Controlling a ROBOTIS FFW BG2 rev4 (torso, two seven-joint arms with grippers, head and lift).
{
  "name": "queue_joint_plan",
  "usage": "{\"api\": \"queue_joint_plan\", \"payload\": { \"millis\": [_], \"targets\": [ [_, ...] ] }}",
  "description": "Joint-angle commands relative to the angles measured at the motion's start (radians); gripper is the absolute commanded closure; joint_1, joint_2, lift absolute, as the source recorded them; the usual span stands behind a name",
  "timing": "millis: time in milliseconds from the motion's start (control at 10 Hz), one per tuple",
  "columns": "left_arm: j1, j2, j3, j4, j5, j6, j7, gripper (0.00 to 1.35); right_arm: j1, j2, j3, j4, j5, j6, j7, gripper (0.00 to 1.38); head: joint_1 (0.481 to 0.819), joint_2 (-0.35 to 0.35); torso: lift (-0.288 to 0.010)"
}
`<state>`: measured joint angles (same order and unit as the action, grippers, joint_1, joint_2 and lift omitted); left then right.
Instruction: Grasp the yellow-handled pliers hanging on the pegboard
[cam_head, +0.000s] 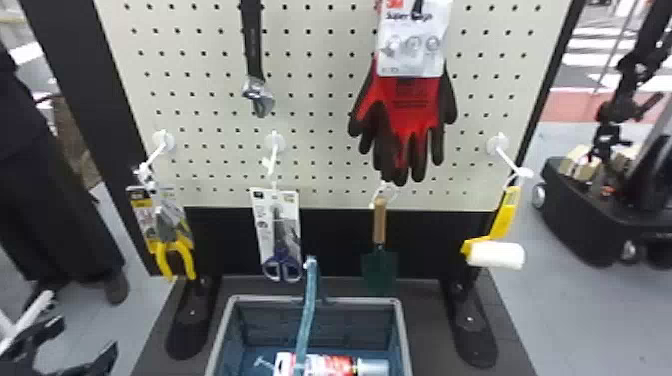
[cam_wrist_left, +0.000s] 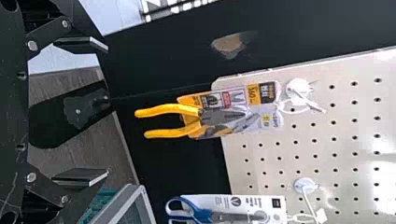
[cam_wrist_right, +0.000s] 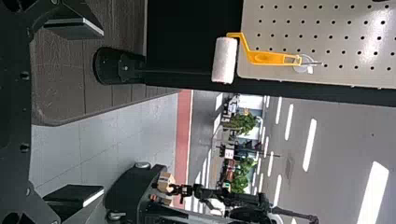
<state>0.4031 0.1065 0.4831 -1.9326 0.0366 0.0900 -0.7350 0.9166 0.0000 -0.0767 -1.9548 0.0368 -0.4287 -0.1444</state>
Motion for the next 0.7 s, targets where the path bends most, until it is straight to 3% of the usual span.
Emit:
{"api": "queue_joint_plan", "payload": {
  "millis": [0,400,600],
  "targets": [
    [-0.117,0.048,-0.014,0.127,0.017,0.002,-0.053,0.34,-0.003,0.001,0.000,0.000,0.002,0.004,0.003,0.12,0.549,0.000,-0.100],
    [-0.390,0.142,-0.087,0.341,0.031,0.074,-0.236,0.34,-0.010,0.001,0.014,0.007,0.002,0.012,0.008,0.12,0.549,0.000,-0.100],
    [-0.501,0.173,-0.141,0.417,-0.010,0.109,-0.323,0.34,-0.012,0.001,0.017,0.010,0.002,0.013,0.009,0.12,0.549,0.000,-0.100]
  ]
}}
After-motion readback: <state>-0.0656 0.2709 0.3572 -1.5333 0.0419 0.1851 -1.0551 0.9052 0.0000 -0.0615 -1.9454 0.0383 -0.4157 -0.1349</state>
